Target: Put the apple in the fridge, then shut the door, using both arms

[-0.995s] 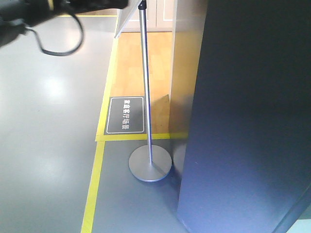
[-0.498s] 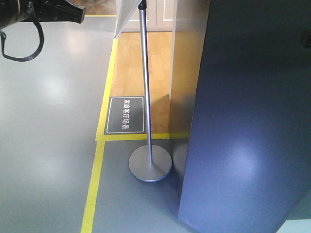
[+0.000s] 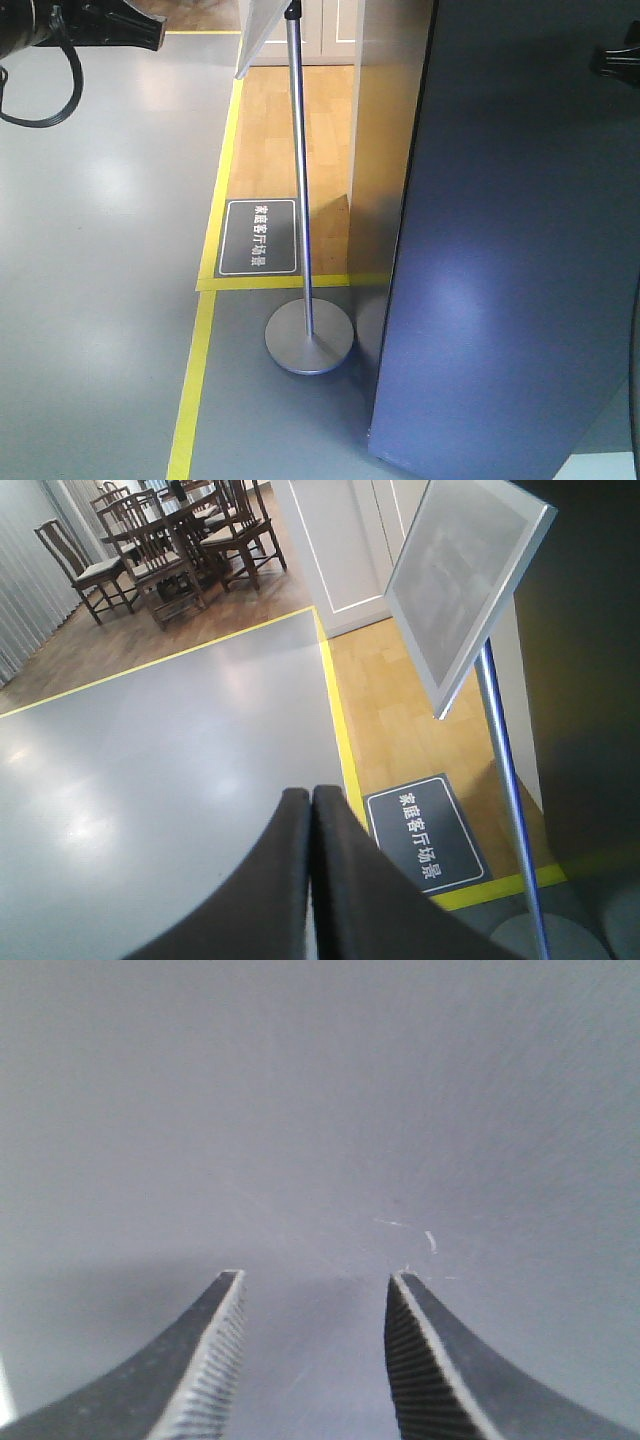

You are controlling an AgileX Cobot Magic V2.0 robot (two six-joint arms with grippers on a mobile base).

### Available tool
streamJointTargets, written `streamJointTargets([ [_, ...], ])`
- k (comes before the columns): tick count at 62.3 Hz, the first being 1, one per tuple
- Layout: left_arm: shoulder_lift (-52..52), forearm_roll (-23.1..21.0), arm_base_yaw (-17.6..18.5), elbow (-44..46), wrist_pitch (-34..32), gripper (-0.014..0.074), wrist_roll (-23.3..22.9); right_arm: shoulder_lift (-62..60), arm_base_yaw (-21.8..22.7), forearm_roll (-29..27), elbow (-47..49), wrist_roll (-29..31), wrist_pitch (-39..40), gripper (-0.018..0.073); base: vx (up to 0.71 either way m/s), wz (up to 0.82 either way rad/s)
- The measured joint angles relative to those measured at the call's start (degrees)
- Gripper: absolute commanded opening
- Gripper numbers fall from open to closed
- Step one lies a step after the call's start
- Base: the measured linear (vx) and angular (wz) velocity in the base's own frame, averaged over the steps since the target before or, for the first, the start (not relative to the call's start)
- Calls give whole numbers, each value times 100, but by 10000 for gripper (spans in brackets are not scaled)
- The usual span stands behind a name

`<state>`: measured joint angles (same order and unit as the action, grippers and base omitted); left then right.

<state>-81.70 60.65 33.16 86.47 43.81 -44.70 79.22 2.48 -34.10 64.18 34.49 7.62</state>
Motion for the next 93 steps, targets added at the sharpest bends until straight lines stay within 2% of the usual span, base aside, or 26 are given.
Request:
streamJointTargets([
  [34, 0, 142, 0, 0, 35, -6, 0, 1363, 11, -293, 1260, 86, 140, 314, 0, 0],
  [43, 0, 154, 0, 0, 68, -6, 0, 1635, 49, -395, 1753, 64, -208, 314, 0, -1],
  [56, 0, 171, 0, 0, 98, -6, 0, 2286, 111, -268, 2740, 104, -641, 314, 0, -2],
  [63, 0, 171, 0, 0, 120, -6, 0, 2478, 206, -104, 3206, 152, -1392, 314, 0, -2],
  [74, 2, 181, 0, 0, 139, -6, 0, 2791, 243, 112, 3872, 191, -2151, 314, -2, -10],
  [93, 2, 170, 0, 0, 140, -6, 0, 2908, 56, 349, 4206, 144, -2321, 288, -3, -12],
])
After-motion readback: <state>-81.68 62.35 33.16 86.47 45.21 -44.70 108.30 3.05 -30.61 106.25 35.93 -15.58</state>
